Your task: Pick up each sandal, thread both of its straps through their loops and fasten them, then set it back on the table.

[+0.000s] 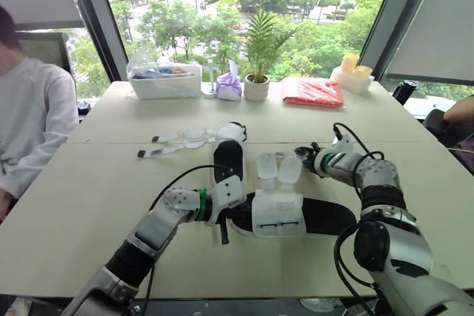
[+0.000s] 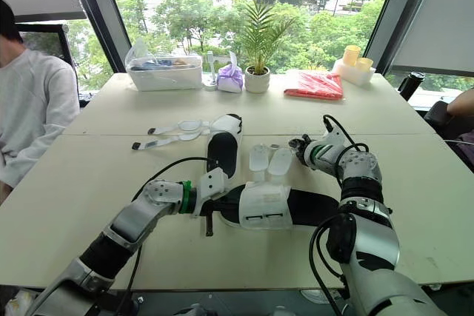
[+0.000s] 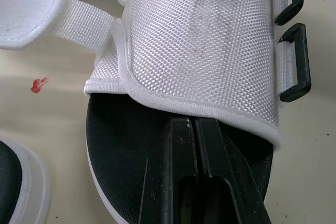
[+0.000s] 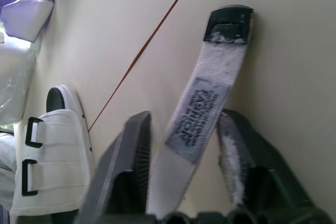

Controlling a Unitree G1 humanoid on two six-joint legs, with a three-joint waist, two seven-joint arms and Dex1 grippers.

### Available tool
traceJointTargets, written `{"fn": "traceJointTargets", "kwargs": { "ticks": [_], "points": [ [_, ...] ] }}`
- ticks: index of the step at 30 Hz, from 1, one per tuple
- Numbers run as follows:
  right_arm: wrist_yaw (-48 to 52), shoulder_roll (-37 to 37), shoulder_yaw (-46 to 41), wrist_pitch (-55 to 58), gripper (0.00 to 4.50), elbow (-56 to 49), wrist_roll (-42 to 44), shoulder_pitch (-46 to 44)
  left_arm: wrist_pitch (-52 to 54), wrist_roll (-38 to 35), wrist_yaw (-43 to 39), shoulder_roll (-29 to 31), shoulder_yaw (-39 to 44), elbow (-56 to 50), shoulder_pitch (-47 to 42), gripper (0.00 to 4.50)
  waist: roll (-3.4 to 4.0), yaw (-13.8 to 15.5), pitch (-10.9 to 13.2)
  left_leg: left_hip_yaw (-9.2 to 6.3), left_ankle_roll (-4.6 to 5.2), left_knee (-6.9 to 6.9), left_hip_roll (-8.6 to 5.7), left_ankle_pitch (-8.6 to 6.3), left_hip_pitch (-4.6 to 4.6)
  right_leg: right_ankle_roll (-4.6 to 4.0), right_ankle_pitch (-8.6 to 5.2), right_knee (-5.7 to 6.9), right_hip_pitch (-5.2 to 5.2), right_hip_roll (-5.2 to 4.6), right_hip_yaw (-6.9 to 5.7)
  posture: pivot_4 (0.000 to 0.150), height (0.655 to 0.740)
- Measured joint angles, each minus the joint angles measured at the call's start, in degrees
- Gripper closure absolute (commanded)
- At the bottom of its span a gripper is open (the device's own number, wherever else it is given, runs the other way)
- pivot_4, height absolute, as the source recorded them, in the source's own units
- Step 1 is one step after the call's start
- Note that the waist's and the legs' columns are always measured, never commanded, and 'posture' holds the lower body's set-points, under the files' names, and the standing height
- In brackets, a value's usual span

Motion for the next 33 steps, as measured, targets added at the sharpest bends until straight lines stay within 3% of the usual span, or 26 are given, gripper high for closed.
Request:
{"fn": "traceJointTargets", "kwargs": {
  "ticks": [1, 8, 13, 14, 17, 22, 29, 32, 33],
  "points": [
    [0.5, 0.1, 0.0, 0.0, 4.42, 0.7, -0.4, -0.1, 0.1, 0.0, 0.0, 0.0, 0.0, -0.3, 0.1, 4.5, 0.0, 0.0, 0.0, 0.0, 0.0, 0.0, 0.01, 0.0, 0.0, 0.0, 0.0, 0.0, 0.0, 0.0, 0.0, 0.15, 0.74],
    [6.5, -0.2, 0.7, 0.1, 4.42, 1.4, -2.6, -1.3, 0.9, 0.0, 0.2, 0.1, 0.2, -1.1, 0.6, 4.5, 0.01, 0.1, 0.0, 0.0, 0.0, -0.01, 0.0, 0.0, 0.0, 0.0, 0.0, -0.01, -0.01, 0.0, 0.0, 0.15, 0.74],
    [17.4, -2.5, 8.1, 0.6, 4.42, -9.3, -6.0, 0.4, 1.5, -0.6, 0.2, -0.3, 0.7, -1.3, 0.9, 4.5, 0.02, 0.1, 0.0, -0.02, 0.0, -0.01, 0.01, 0.0, -0.13, 0.0, 0.0, 0.0, -0.16, 0.0, 0.01, 0.15, 0.74],
    [24.0, -4.8, 14.9, -3.5, 4.42, -20.1, -9.4, 5.1, 2.0, -0.7, 0.1, -0.7, 0.7, -1.7, 1.0, 4.5, 0.03, 0.5, 0.0, -0.16, 0.01, 0.03, -0.01, -0.01, -0.3, 0.03, -0.02, -0.02, -0.23, 0.02, -0.03, 0.15, 0.74],
    [36.8, -9.4, 24.4, -15.4, 4.42, -38.1, -16.6, 14.4, 2.2, -0.8, -0.3, -0.2, 1.1, -1.9, 1.2, 4.5, 0.03, 0.4, 0.0, -0.13, 0.04, 0.05, -0.03, -0.03, -0.44, 0.06, -0.04, -0.04, -0.36, 0.04, -0.01, 0.15, 0.74],
    [54.6, -16.5, 34.1, -41.9, 4.42, -56.4, -28.4, 27.6, 2.1, -0.9, -1.0, 0.2, 1.4, -1.9, 1.5, 4.5, 0.03, 0.3, 0.0, -0.11, 0.03, 0.12, -0.01, -0.02, -0.36, 0.08, -0.04, 0.0, -0.31, 0.1, -0.02, 0.15, 0.74],
    [61.8, -21.0, 35.0, -81.0, 4.42, -61.6, -42.2, 34.6, 2.0, -1.1, -1.7, 0.5, 1.4, -1.9, 1.9, 4.5, 0.02, 0.4, 0.0, -0.15, 0.02, 0.27, -0.01, -0.02, -0.21, 0.11, -0.02, 0.0, -0.1, 0.1, -0.03, 0.15, 0.74],
    [61.3, -23.7, 34.9, -100.0, 3.59, -56.5, -49.3, 36.4, 2.0, -1.1, -1.9, 0.4, 1.3, -1.9, 1.9, 4.5, 0.01, 0.6, 0.0, -0.17, 0.02, 0.28, -0.02, -0.02, -0.15, 0.1, -0.03, -0.03, 0.01, 0.09, -0.04, 0.15, 0.74],
    [61.2, -25.0, 34.9, -103.9, 3.05, -54.6, -50.6, 37.8, 2.1, -1.1, -1.9, 0.4, 1.3, -1.9, 1.9, 4.5, 0.0, 0.6, 0.0, -0.16, 0.02, 0.28, -0.02, -0.02, -0.14, 0.1, -0.03, -0.04, 0.02, 0.08, -0.04, 0.15, 0.74]
  ]
}}
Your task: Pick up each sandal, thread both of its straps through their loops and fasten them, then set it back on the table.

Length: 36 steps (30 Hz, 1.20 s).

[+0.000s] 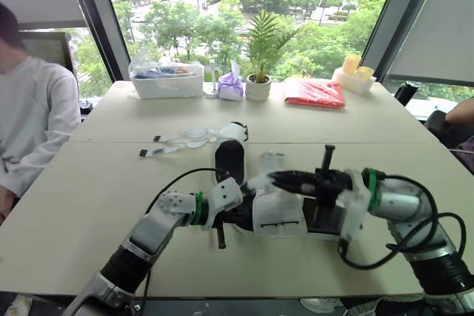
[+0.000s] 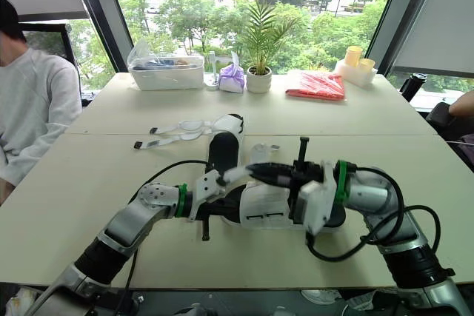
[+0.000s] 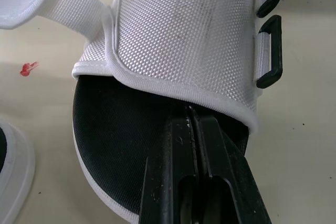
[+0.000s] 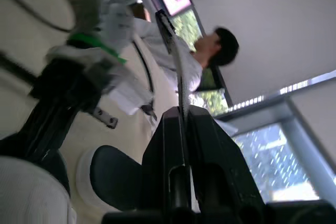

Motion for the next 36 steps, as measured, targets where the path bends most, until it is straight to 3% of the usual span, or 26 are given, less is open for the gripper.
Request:
{"fn": "traceJointTargets", "kwargs": {
  "ticks": [6, 10, 12, 14, 16, 19, 24, 27, 36],
  "points": [
    [-3.3, -2.3, -1.4, -4.9, 0.05, 0.9, -2.1, 5.1, 0.0, 0.0, -0.5, -0.4, -0.1, 0.5, -0.3, 4.5, -0.01, -0.1, 0.0, -0.02, -0.31, 0.0, 0.03, 0.18, 0.16, -0.01, 0.0, 0.04, 0.13, 0.0, 0.0, 0.15, 0.74],
    [-7.2, -4.6, -7.8, 0.0, 0.02, 4.2, -4.7, 12.3, 0.0, 0.0, -0.7, -1.1, -0.1, 1.5, -0.8, 4.5, -0.01, 0.8, 0.0, 0.03, -0.22, 0.08, 0.01, 0.13, 0.19, -0.1, -0.05, 0.02, 0.21, -0.05, 0.03, 0.15, 0.74],
    [-8.0, -6.0, -11.3, 8.7, 0.02, 5.4, -2.2, 15.5, 0.0, -0.1, -0.7, -1.3, 0.0, 1.8, -0.8, 4.5, 0.0, 1.0, 0.0, 0.02, -0.17, 0.13, 0.02, 0.1, 0.19, -0.21, -0.1, 0.02, 0.22, -0.07, 0.03, 0.15, 0.74],
    [-7.0, -7.8, -13.1, 25.5, 0.02, 0.5, 8.9, 19.3, 0.0, -0.3, -0.8, -1.8, 0.1, 2.4, -0.9, 4.5, 0.01, 1.1, 0.0, -0.05, -0.03, 0.13, 0.05, 0.01, 0.19, -0.24, -0.1, 0.04, 0.24, -0.14, 0.04, 0.15, 0.74],
    [-7.1, -10.7, -15.3, 46.1, 0.02, -8.3, 25.2, 22.5, 0.0, -0.5, -0.9, -2.0, 0.1, 2.8, -1.1, 4.5, 0.02, 1.0, 0.0, -0.11, -0.01, 0.13, 0.06, -0.01, 0.2, -0.26, -0.1, 0.05, 0.27, -0.34, 0.01, 0.15, 0.74],
    [-8.9, -21.4, -21.7, 76.2, 0.02, -20.6, 54.3, 28.6, -0.2, -0.6, -1.4, -2.5, -0.1, 4.2, -2.0, 4.5, 0.05, 1.1, 0.0, -0.19, 0.08, 0.07, 0.02, -0.06, 0.21, -0.29, -0.11, 0.02, 0.33, -0.46, -0.06, 0.15, 0.74],
    [-5.9, -27.3, -28.2, 101.6, 0.02, -25.1, 75.5, 35.0, -2.7, 0.7, -2.1, -2.7, -0.8, 6.8, -3.8, 4.5, -0.16, 1.3, -0.1, -0.31, 0.15, 0.07, -0.07, -0.13, 0.19, -0.41, -0.18, -0.16, 0.46, -0.55, -0.19, 0.15, 0.74],
    [-6.7, -25.9, -27.0, 105.6, 0.02, -28.3, 76.7, 36.6, -3.8, 2.0, -2.2, -2.7, -1.5, 7.4, -4.5, 4.5, -0.19, 1.2, -0.1, -0.3, 0.19, 0.07, -0.08, -0.15, 0.19, -0.41, -0.18, -0.18, 0.44, -0.53, -0.18, 0.15, 0.74],
    [-19.4, -9.6, -11.9, 108.1, 0.02, -30.6, 73.7, 31.0, -4.7, 3.2, -1.9, -4.2, -2.1, 7.7, -4.7, 4.5, -0.15, 1.2, -0.1, -0.37, 0.34, 0.48, -0.1, -0.23, -0.22, -0.38, -0.17, -0.09, 0.2, -0.49, -0.23, 0.15, 0.74]
  ]
}}
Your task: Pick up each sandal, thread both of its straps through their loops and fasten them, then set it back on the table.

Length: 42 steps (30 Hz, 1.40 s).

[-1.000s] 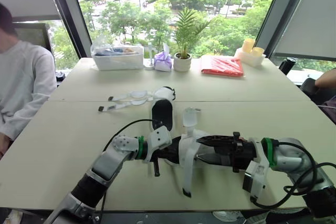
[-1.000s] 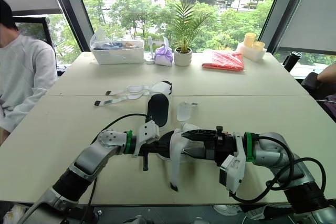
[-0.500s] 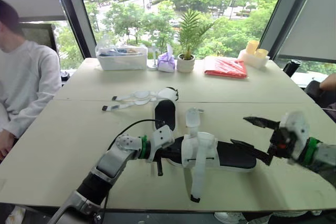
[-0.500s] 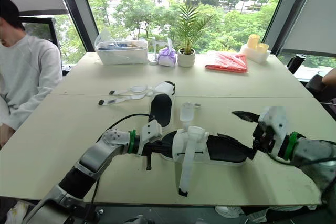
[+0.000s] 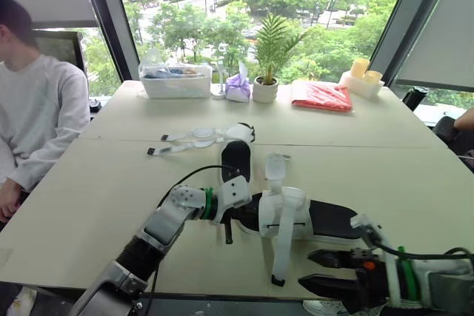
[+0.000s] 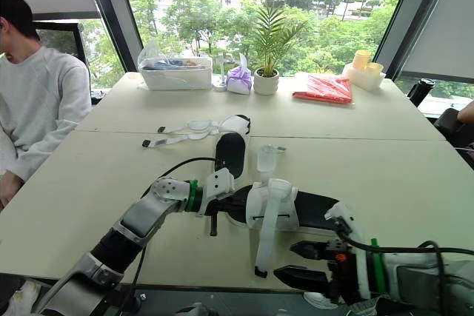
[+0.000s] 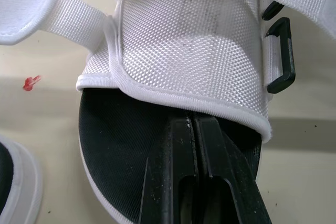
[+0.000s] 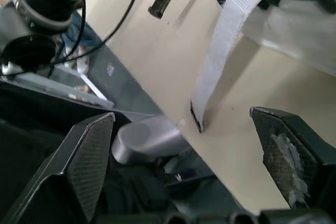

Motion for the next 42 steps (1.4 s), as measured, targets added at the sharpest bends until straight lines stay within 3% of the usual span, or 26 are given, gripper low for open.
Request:
{"fn": "traceJointTargets", "kwargs": {
  "ticks": [6, 9, 15, 16, 17, 24, 30, 38, 42],
  "points": [
    [-7.8, 8.6, 2.8, 2.1, 0.02, 3.7, 2.9, -4.2, 0.0, 0.4, 0.1, -0.3, 0.0, 0.0, 0.0, 4.5, -0.02, 0.0, 0.0, 0.01, 0.06, 0.06, -0.04, -0.04, -0.02, 0.01, 0.0, 0.01, 0.02, -0.02, 0.0, 0.15, 0.74],
    [-10.9, 12.4, 3.8, 2.7, 0.76, 5.6, 3.6, -5.8, 0.0, 0.8, 0.4, -0.4, 0.0, 0.0, 0.0, 4.5, -0.02, 0.0, 0.0, 0.01, 0.07, 0.06, -0.04, -0.04, -0.02, 0.01, 0.01, 0.01, 0.02, -0.02, 0.0, 0.15, 0.74],
    [-12.5, 13.7, 3.6, 3.4, 3.85, 6.4, 4.0, -6.1, 0.3, 1.0, 1.0, -0.6, 0.0, -0.2, 0.2, 4.5, -0.02, 0.0, 0.0, 0.01, 0.09, 0.06, -0.06, -0.05, -0.02, 0.02, 0.01, 0.01, 0.03, -0.01, 0.0, 0.15, 0.74],
    [-12.4, 13.7, 3.6, 3.5, 4.29, 6.4, 3.9, -6.1, 0.3, 1.0, 1.0, -0.6, 0.0, -0.3, 0.3, 4.5, -0.02, 0.0, 0.0, 0.01, 0.09, 0.06, -0.06, -0.05, -0.02, 0.02, 0.01, 0.01, 0.03, -0.01, 0.0, 0.15, 0.74],
    [-12.4, 13.6, 3.6, 3.7, 4.4, 6.4, 3.8, -6.1, 0.3, 1.0, 1.1, -0.7, 0.0, -0.3, 0.2, 4.5, -0.02, 0.0, 0.0, 0.01, 0.09, 0.06, -0.06, -0.05, -0.02, 0.02, 0.01, 0.01, 0.03, 0.0, -0.01, 0.15, 0.74],
    [-9.1, 9.1, 2.8, 7.8, 4.4, 6.9, 5.9, -9.8, 0.3, 1.0, 1.2, -1.0, 0.0, -0.2, 0.2, 4.5, -0.02, 0.0, 0.0, 0.01, 0.11, 0.07, -0.07, -0.06, -0.02, 0.02, 0.01, 0.01, 0.02, -0.02, -0.01, 0.15, 0.74],
    [-2.5, 0.6, -3.2, 11.1, 4.4, 16.0, 12.5, -27.8, -0.3, 1.1, 1.2, -1.5, 0.0, 0.5, 0.2, 4.5, -0.02, 0.1, 0.0, 0.0, 0.15, 0.14, -0.08, -0.08, -0.03, 0.01, 0.01, -0.01, 0.03, -0.04, -0.04, 0.15, 0.74],
    [1.2, 1.5, 0.4, 14.8, 4.4, 29.1, 8.2, -38.6, -0.5, 1.4, 1.9, -2.5, 0.1, 1.0, 0.1, 4.5, -0.05, 0.0, -0.1, 0.05, 0.25, 0.13, -0.16, -0.14, -0.11, 0.02, 0.02, -0.03, -0.01, -0.17, -0.02, 0.15, 0.74],
    [5.6, 1.5, 2.8, 16.1, 4.4, 31.6, 3.5, -39.7, -0.6, 1.5, 2.2, -2.3, 0.1, 0.8, 0.3, 4.5, -0.04, 0.0, -0.1, 0.04, 0.26, 0.13, -0.17, -0.15, -0.11, 0.02, 0.02, -0.04, -0.02, -0.2, -0.02, 0.15, 0.74]
  ]
}}
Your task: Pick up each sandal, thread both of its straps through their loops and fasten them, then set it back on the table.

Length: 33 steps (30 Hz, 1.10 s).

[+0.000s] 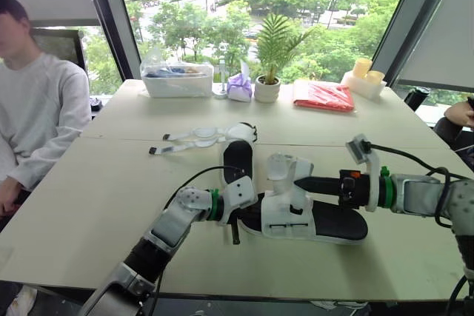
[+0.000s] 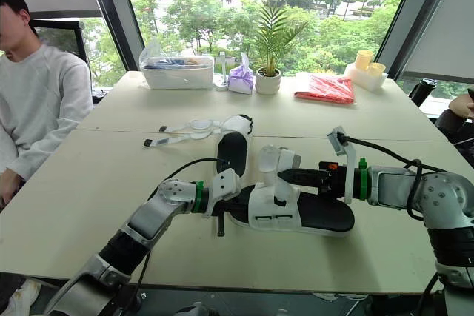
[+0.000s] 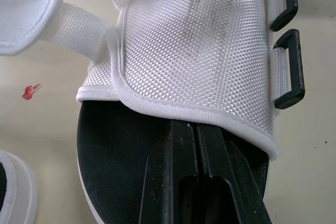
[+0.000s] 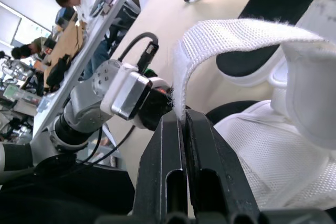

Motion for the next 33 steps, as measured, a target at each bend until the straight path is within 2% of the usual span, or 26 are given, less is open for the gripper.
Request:
{"fn": "traceJointTargets", "kwargs": {
  "ticks": [8, 18, 30, 33],
  "points": [
    [7.9, -0.1, 3.4, -0.5, 4.4, 2.4, -9.8, -0.6, 0.1, 0.0, 1.0, 0.2, 0.0, -1.1, 0.8, 4.5, 0.02, -0.1, 0.0, 0.0, 0.0, 0.0, 0.01, 0.0, 0.0, 0.0, 0.0, 0.01, -0.02, -0.03, 0.0, 0.15, 0.74],
    [12.8, 1.2, 8.1, -8.2, 4.4, 1.8, -23.6, 0.5, 0.4, 0.0, 1.6, 0.4, 0.1, -1.5, 1.0, 4.5, 0.03, -0.2, 0.0, 0.0, -0.01, -0.02, 0.01, -0.01, 0.01, -0.01, -0.01, 0.02, -0.05, -0.05, 0.0, 0.15, 0.74],
    [20.7, 1.3, 8.4, -12.6, 4.4, -6.4, -28.0, 4.4, 0.6, -0.1, 1.5, 0.6, 0.1, -1.5, 1.0, 4.5, 0.03, -0.2, 0.0, 0.0, -0.03, -0.04, 0.02, -0.02, 0.01, -0.02, -0.01, 0.02, -0.07, -0.09, 0.0, 0.15, 0.74],
    [20.7, 1.6, 8.3, -13.6, 3.58, -6.9, -29.4, 5.0, 0.6, -0.2, 1.4, 0.6, 0.1, -1.5, 1.0, 4.5, 0.03, -0.2, 0.0, 0.0, -0.03, -0.04, 0.01, -0.02, 0.01, -0.02, -0.01, 0.01, -0.08, -0.1, 0.0, 0.15, 0.74]
  ]
}}
